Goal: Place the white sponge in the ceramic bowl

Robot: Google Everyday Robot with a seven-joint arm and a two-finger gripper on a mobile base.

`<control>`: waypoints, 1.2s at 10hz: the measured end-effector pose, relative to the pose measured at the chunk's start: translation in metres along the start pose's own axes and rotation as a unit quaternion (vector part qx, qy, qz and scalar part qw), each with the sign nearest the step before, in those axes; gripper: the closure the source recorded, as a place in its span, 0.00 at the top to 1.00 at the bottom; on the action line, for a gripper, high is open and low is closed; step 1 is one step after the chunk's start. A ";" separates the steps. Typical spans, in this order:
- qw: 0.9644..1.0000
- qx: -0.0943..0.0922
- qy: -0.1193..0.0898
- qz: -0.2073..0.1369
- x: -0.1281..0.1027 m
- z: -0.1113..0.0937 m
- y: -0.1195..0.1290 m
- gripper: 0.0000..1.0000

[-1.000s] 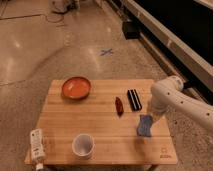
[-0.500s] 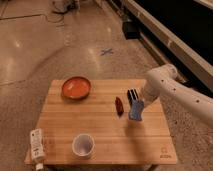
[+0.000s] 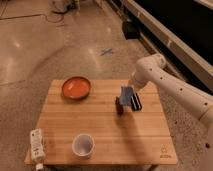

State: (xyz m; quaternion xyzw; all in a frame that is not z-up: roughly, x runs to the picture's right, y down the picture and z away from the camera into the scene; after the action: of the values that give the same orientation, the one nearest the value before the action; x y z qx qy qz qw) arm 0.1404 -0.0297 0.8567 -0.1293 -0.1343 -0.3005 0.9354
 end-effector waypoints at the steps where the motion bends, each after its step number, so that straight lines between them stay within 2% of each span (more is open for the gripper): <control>1: 1.000 0.011 -0.001 -0.011 -0.004 0.003 -0.016 0.00; 3: 0.999 0.037 -0.009 -0.036 -0.018 0.011 -0.053 0.00; 5: 0.995 0.068 -0.022 -0.069 -0.043 0.019 -0.098 0.00; 7: 0.991 0.091 -0.034 -0.096 -0.065 0.028 -0.134 0.00; 12: 0.981 0.130 -0.050 -0.136 -0.097 0.051 -0.206 0.00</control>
State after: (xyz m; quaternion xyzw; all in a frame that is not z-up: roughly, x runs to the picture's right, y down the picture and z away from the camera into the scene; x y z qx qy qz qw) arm -0.0670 -0.1238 0.9054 -0.0022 -0.2347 -0.3983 0.8867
